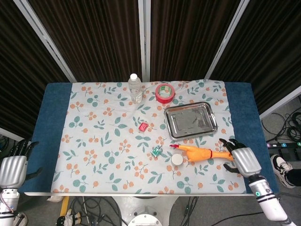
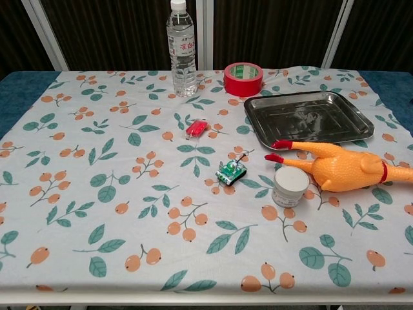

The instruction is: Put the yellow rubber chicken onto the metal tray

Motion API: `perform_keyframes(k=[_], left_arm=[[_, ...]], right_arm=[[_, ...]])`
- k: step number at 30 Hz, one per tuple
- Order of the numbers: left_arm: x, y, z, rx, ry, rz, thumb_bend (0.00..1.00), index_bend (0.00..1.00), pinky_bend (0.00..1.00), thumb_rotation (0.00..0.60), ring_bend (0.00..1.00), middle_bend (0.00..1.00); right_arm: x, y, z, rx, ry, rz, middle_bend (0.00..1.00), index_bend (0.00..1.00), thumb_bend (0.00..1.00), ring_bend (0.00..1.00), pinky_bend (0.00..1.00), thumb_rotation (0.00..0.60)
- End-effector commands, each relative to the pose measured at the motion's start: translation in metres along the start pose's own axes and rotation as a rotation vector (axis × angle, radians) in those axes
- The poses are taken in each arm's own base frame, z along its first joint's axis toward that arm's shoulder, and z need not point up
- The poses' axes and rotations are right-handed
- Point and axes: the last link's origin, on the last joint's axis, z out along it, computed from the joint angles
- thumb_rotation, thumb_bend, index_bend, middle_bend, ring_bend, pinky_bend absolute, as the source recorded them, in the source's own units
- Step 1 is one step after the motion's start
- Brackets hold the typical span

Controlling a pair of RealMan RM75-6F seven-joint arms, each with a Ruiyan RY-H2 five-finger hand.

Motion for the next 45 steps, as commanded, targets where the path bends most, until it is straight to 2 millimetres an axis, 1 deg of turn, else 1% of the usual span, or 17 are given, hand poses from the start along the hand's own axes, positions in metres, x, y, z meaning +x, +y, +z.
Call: perform_keyframes(k=[1, 5, 10, 17, 19, 21, 24, 26, 29, 32, 36, 37, 39, 40, 43, 45], left_arm=[[0.000, -0.002, -0.001, 0.006, -0.002, -0.001, 0.17, 0.25, 0.20, 0.600, 0.12, 0.17], [0.000, -0.003, -0.002, 0.011, -0.007, -0.004, 0.17, 0.25, 0.20, 0.600, 0.12, 0.17], [0.000, -0.004, -0.002, 0.015, -0.010, -0.007, 0.17, 0.25, 0.20, 0.600, 0.12, 0.17], [0.000, -0.005, -0.002, 0.021, -0.018, -0.005, 0.17, 0.25, 0.20, 0.600, 0.12, 0.17], [-0.001, -0.005, -0.002, 0.021, -0.017, -0.006, 0.17, 0.25, 0.20, 0.600, 0.12, 0.17], [0.000, -0.004, -0.001, 0.018, -0.015, -0.006, 0.17, 0.25, 0.20, 0.600, 0.12, 0.17], [0.001, -0.002, 0.003, -0.003, -0.012, -0.007, 0.17, 0.25, 0.20, 0.600, 0.12, 0.17], [0.004, 0.002, 0.006, -0.028, -0.007, -0.010, 0.17, 0.25, 0.20, 0.600, 0.12, 0.17], [0.011, 0.010, 0.014, -0.092, -0.001, -0.037, 0.17, 0.25, 0.20, 0.600, 0.12, 0.17], [0.019, 0.022, 0.024, -0.171, -0.007, -0.079, 0.17, 0.25, 0.20, 0.600, 0.12, 0.18], [0.030, 0.045, 0.040, -0.292, -0.006, -0.163, 0.16, 0.25, 0.20, 0.600, 0.12, 0.18], [0.034, 0.052, 0.044, -0.324, -0.009, -0.197, 0.16, 0.25, 0.20, 0.600, 0.12, 0.18], [0.038, 0.065, 0.051, -0.373, -0.010, -0.248, 0.16, 0.25, 0.20, 0.600, 0.12, 0.18], [0.040, 0.073, 0.056, -0.401, -0.013, -0.282, 0.16, 0.25, 0.21, 0.600, 0.12, 0.18], [0.043, 0.094, 0.069, -0.461, -0.027, -0.344, 0.15, 0.25, 0.22, 0.600, 0.12, 0.18], [0.044, 0.105, 0.076, -0.492, -0.031, -0.359, 0.15, 0.25, 0.22, 0.600, 0.12, 0.18]], right_arm=[[-0.019, -0.003, 0.023, 0.000, -0.037, -0.053, 0.32, 0.21, 0.14, 0.19, 0.35, 0.600], [-0.031, 0.001, 0.034, -0.018, -0.059, -0.062, 0.32, 0.24, 0.14, 0.19, 0.36, 0.600], [-0.038, 0.006, 0.044, -0.033, -0.073, -0.072, 0.33, 0.27, 0.16, 0.21, 0.37, 0.600], [-0.048, 0.007, 0.051, -0.016, -0.117, -0.102, 0.37, 0.34, 0.21, 0.26, 0.41, 0.600], [-0.049, 0.005, 0.052, -0.004, -0.115, -0.107, 0.40, 0.37, 0.25, 0.28, 0.44, 0.600], [-0.050, 0.003, 0.054, 0.008, -0.115, -0.108, 0.44, 0.41, 0.33, 0.34, 0.50, 0.600], [-0.047, -0.002, 0.057, 0.043, -0.120, -0.122, 0.54, 0.52, 0.47, 0.45, 0.64, 0.600], [-0.042, -0.005, 0.058, 0.071, -0.119, -0.131, 0.58, 0.58, 0.56, 0.50, 0.70, 0.600], [-0.025, -0.013, 0.061, 0.126, -0.123, -0.137, 0.67, 0.71, 0.64, 0.63, 0.83, 0.600], [0.001, -0.022, 0.066, 0.187, -0.123, -0.164, 0.72, 0.80, 0.66, 0.69, 0.91, 0.600], [0.044, -0.040, 0.075, 0.263, -0.156, -0.188, 0.75, 0.84, 0.66, 0.71, 0.93, 0.600], [0.057, -0.047, 0.078, 0.284, -0.169, -0.192, 0.75, 0.84, 0.66, 0.71, 0.93, 0.600], [0.075, -0.058, 0.083, 0.307, -0.196, -0.193, 0.75, 0.85, 0.66, 0.71, 0.93, 0.600], [0.087, -0.067, 0.087, 0.323, -0.206, -0.195, 0.75, 0.85, 0.66, 0.71, 0.93, 0.600], [0.113, -0.089, 0.097, 0.358, -0.223, -0.196, 0.75, 0.85, 0.66, 0.71, 0.93, 0.600], [0.127, -0.101, 0.104, 0.365, -0.238, -0.180, 0.75, 0.85, 0.66, 0.71, 0.94, 0.600]])
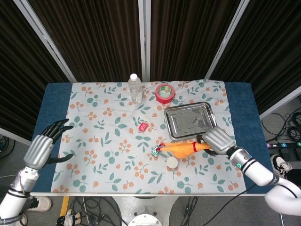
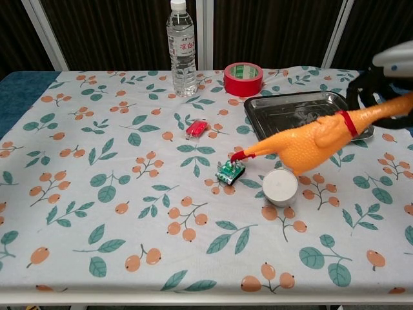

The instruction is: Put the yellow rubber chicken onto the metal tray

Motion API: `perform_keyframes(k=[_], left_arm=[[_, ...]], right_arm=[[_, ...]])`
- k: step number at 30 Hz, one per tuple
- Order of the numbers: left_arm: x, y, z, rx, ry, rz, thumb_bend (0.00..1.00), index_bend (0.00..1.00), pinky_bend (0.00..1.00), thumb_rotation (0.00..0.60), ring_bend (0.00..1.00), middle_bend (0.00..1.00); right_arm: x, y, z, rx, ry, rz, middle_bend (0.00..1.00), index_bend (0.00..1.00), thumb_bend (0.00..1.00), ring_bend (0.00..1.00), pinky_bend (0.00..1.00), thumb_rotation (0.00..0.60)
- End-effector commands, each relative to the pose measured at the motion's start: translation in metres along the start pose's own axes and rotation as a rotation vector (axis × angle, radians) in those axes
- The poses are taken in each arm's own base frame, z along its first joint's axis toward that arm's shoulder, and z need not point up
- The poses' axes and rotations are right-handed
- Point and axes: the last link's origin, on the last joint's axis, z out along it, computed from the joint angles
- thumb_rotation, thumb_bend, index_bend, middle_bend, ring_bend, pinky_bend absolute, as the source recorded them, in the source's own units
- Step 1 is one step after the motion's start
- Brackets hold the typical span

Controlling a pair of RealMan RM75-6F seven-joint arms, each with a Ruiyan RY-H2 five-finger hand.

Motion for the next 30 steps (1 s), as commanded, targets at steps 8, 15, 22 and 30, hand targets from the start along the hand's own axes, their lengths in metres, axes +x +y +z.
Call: perform_keyframes(k=[8, 15, 22, 30], left_arm=[[-0.016, 0.048, 0.063, -0.103, -0.090, -0.208, 0.10, 0.23, 0.22, 0.600, 0.12, 0.18], [-0.024, 0.068, 0.092, -0.095, -0.152, -0.193, 0.02, 0.19, 0.22, 0.600, 0.12, 0.17], [-0.033, 0.081, 0.115, -0.016, -0.199, -0.083, 0.01, 0.19, 0.23, 0.600, 0.13, 0.17], [-0.036, 0.096, 0.118, 0.034, -0.263, 0.054, 0.00, 0.19, 0.23, 0.600, 0.13, 0.17]], right_arm=[[0.093, -0.054, 0.055, 0.095, 0.016, 0.152, 0.76, 0.85, 0.66, 0.71, 0.94, 0.600], [0.115, -0.091, 0.096, 0.127, 0.028, 0.254, 0.76, 0.85, 0.66, 0.72, 0.94, 0.600], [0.128, -0.126, 0.128, 0.105, 0.028, 0.270, 0.76, 0.85, 0.66, 0.72, 0.95, 0.600], [0.137, -0.155, 0.147, 0.038, 0.039, 0.289, 0.76, 0.85, 0.66, 0.73, 0.95, 0.600]])
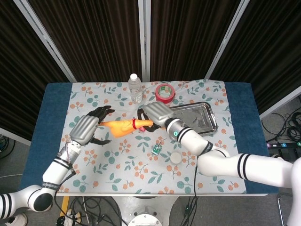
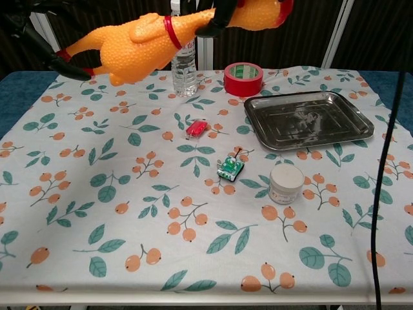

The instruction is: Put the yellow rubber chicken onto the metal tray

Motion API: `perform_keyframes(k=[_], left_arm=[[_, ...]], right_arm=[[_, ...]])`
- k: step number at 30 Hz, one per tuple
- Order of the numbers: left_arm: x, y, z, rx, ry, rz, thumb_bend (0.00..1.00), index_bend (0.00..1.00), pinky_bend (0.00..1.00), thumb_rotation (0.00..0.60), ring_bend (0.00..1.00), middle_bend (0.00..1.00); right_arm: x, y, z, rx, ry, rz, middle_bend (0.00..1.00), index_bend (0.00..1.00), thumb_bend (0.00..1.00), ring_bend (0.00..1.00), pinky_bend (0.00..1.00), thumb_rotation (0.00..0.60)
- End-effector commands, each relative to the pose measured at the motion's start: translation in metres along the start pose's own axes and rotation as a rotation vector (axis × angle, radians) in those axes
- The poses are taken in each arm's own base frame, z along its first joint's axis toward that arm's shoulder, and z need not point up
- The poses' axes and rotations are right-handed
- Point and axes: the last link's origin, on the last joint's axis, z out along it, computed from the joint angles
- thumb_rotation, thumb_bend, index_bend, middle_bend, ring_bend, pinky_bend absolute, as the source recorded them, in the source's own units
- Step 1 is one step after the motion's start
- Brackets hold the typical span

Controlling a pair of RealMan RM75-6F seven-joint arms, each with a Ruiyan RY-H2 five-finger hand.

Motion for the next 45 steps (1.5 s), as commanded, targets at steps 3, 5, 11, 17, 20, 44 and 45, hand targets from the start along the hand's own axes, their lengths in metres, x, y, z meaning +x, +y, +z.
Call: perform_keyframes(k=[3, 5, 11, 17, 20, 44, 45], left_arm=[[-0.001, 0.019, 0.006, 0.037, -0.076, 0.010, 0.00, 0.19, 0.23, 0.600, 0.13, 0.17], [-0.001, 0.020, 0.008, 0.048, -0.082, 0.009, 0.00, 0.19, 0.23, 0.600, 0.13, 0.17], [0.001, 0.017, 0.016, 0.101, -0.095, -0.038, 0.00, 0.19, 0.26, 0.600, 0.14, 0.18], [0.002, 0.015, 0.022, 0.139, -0.111, -0.102, 0.00, 0.20, 0.28, 0.571, 0.16, 0.19], [0.003, 0.015, 0.024, 0.147, -0.119, -0.121, 0.00, 0.21, 0.29, 0.520, 0.17, 0.20], [-0.009, 0.004, 0.032, 0.171, -0.106, -0.058, 0.35, 0.42, 0.54, 0.600, 0.42, 0.44], [-0.010, 0.003, 0.033, 0.169, -0.100, -0.063, 0.38, 0.44, 0.57, 0.600, 0.44, 0.47]], right_arm=[[-0.005, -0.022, 0.015, -0.044, 0.009, -0.009, 0.76, 0.85, 0.66, 0.73, 0.95, 0.600], [-0.006, -0.024, 0.017, -0.049, 0.007, 0.004, 0.76, 0.85, 0.66, 0.73, 0.95, 0.600], [-0.008, -0.029, 0.017, -0.053, 0.005, 0.008, 0.76, 0.85, 0.66, 0.73, 0.95, 0.600], [-0.011, -0.031, 0.017, -0.054, 0.004, 0.016, 0.77, 0.85, 0.66, 0.73, 0.96, 0.600], [-0.013, -0.031, 0.018, -0.056, 0.009, 0.013, 0.77, 0.85, 0.66, 0.73, 0.96, 0.600], [-0.015, -0.033, 0.015, -0.040, -0.007, 0.083, 0.77, 0.86, 0.66, 0.74, 0.96, 0.600], [-0.015, -0.032, 0.015, -0.041, -0.009, 0.078, 0.77, 0.86, 0.66, 0.74, 0.96, 0.600]])
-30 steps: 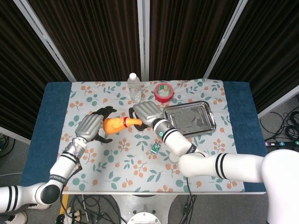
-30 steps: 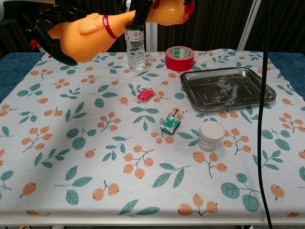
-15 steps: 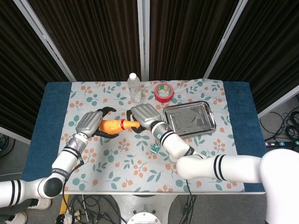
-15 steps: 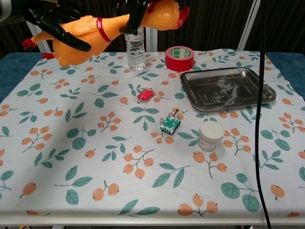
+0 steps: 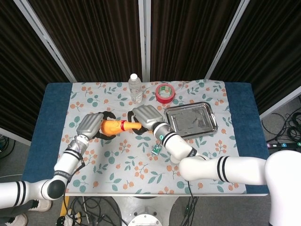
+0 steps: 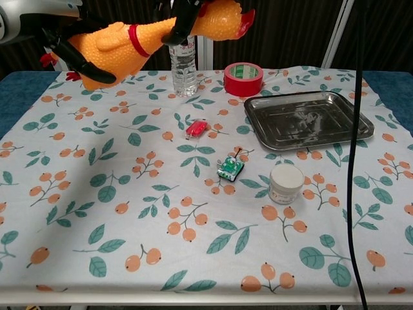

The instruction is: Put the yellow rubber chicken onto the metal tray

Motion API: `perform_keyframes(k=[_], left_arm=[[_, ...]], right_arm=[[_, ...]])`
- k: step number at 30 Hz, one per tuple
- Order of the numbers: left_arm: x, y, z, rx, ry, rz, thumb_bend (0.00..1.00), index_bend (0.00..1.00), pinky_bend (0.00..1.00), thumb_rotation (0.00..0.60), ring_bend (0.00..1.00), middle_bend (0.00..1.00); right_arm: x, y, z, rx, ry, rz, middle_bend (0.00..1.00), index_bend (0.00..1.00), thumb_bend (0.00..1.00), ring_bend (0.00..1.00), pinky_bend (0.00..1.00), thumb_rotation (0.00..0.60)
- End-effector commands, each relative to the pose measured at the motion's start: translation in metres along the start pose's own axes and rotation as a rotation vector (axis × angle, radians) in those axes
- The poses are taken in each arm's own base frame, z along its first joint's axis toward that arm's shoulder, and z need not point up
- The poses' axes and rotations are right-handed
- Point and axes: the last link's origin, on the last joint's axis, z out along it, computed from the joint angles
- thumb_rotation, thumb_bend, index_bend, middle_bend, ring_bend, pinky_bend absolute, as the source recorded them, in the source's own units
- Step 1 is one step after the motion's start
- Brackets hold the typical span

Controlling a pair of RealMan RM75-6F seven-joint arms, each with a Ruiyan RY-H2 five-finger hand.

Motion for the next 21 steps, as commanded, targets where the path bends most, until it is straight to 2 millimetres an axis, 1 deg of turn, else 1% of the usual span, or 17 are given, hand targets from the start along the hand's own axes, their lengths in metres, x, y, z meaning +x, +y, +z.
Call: perform_keyframes(k=[1, 3, 7, 11, 17, 19, 20, 21], left_arm=[[-0.0015, -0.0014, 0.0021, -0.006, 0.020, -0.014, 0.41, 0.47, 0.60, 0.600, 0.47, 0.49], [-0.0027, -0.0028, 0.0036, -0.013, 0.032, -0.014, 0.46, 0.53, 0.66, 0.600, 0.53, 0.56], [-0.0036, -0.0048, 0.0058, -0.019, 0.060, -0.027, 0.48, 0.61, 0.72, 0.600, 0.61, 0.64], [-0.0048, -0.0064, 0.0083, -0.021, 0.076, -0.025, 0.51, 0.72, 0.80, 0.600, 0.69, 0.74], [-0.0054, -0.0079, 0.0112, -0.025, 0.111, -0.027, 0.59, 0.87, 0.89, 0.600, 0.81, 0.90], [-0.0058, -0.0097, 0.0111, -0.021, 0.113, -0.026, 0.59, 0.89, 0.90, 0.600, 0.82, 0.91], [-0.0060, -0.0105, 0.0107, -0.019, 0.115, -0.026, 0.59, 0.87, 0.90, 0.600, 0.82, 0.90], [-0.0066, -0.0108, 0.0099, -0.020, 0.111, -0.027, 0.59, 0.82, 0.90, 0.600, 0.79, 0.85]], right_arm=[[-0.0006, 0.0018, -0.0006, -0.004, -0.004, -0.008, 0.77, 0.86, 0.66, 0.74, 0.96, 0.600], [-0.0009, 0.0026, -0.0012, -0.005, -0.006, -0.005, 0.77, 0.86, 0.66, 0.74, 0.96, 0.600], [-0.0011, 0.0040, -0.0027, -0.004, -0.012, 0.000, 0.77, 0.86, 0.66, 0.74, 0.97, 0.600], [-0.0022, 0.0046, -0.0038, 0.001, -0.020, 0.002, 0.77, 0.86, 0.66, 0.74, 0.97, 0.600], [-0.0043, 0.0064, -0.0044, 0.001, -0.030, -0.002, 0.77, 0.86, 0.66, 0.74, 0.97, 0.600], [-0.0044, 0.0074, -0.0041, -0.001, -0.029, -0.002, 0.77, 0.86, 0.66, 0.74, 0.97, 0.600], [-0.0043, 0.0079, -0.0038, -0.002, -0.028, -0.003, 0.77, 0.86, 0.66, 0.74, 0.97, 0.600], [-0.0043, 0.0083, -0.0035, -0.003, -0.028, -0.003, 0.77, 0.86, 0.66, 0.74, 0.97, 0.600]])
